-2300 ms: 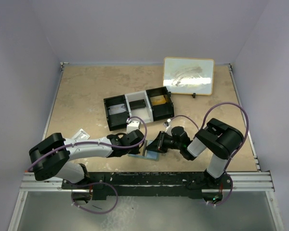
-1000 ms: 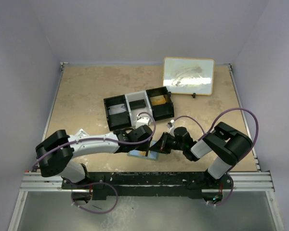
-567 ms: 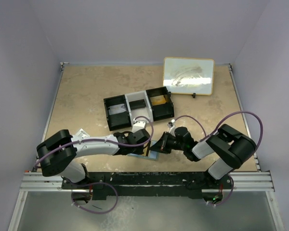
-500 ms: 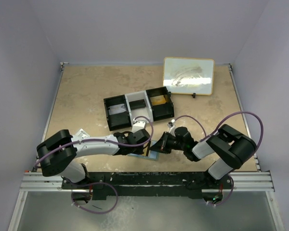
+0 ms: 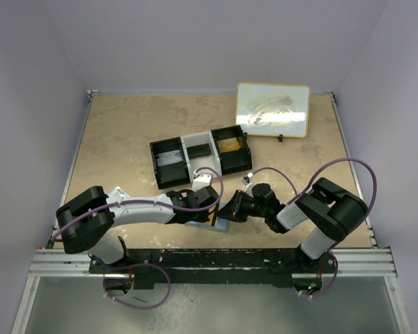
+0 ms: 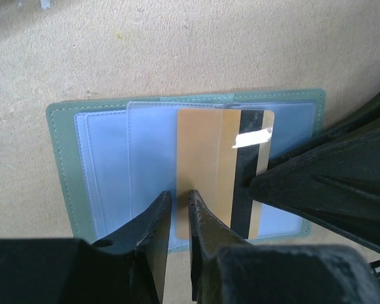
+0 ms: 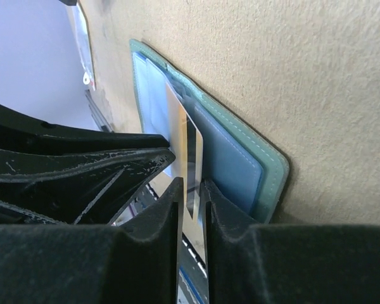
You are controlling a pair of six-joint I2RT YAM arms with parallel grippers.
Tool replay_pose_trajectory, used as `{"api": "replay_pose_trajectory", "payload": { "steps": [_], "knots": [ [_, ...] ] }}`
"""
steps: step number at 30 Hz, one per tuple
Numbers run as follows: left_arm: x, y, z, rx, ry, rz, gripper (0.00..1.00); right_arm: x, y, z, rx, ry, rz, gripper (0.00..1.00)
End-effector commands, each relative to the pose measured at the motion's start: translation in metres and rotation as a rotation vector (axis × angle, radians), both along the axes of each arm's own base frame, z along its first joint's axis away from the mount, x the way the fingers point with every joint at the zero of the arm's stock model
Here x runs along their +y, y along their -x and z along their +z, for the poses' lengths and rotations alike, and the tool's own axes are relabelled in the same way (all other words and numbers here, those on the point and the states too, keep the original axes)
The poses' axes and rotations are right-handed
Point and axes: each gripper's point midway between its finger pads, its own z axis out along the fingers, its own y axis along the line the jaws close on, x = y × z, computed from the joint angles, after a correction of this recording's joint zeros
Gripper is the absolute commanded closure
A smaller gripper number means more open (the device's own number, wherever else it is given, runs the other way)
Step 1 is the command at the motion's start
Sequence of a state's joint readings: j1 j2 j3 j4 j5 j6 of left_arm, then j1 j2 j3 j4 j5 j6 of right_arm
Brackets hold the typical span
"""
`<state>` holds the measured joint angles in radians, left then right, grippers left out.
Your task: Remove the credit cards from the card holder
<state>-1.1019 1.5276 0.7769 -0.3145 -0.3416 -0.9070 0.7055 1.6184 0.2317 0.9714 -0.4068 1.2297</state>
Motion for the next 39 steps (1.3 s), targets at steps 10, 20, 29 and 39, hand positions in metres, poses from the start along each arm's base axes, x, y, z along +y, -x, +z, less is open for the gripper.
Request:
{"api": "replay_pose_trajectory", "payload": {
  "steps": [10, 20, 29, 39],
  "knots": [
    [0.005, 0.008, -0.011, 0.027, -0.007, 0.006, 0.87, 0.003, -0.012, 0.017, -0.091, -0.124, -0.055, 0.61],
    [0.005, 0.007, -0.010, 0.022, -0.006, 0.011, 0.87, 0.013, -0.004, 0.014, -0.082, -0.148, -0.003, 0.69],
    [0.005, 0.005, -0.008, 0.012, -0.015, 0.008, 0.87, 0.018, -0.003, 0.009, -0.088, -0.097, 0.017, 0.73],
    [0.006, 0.004, -0.007, 0.011, -0.015, 0.012, 0.88, 0.018, -0.004, 0.012, -0.094, -0.095, 0.006, 0.88]
  ]
}}
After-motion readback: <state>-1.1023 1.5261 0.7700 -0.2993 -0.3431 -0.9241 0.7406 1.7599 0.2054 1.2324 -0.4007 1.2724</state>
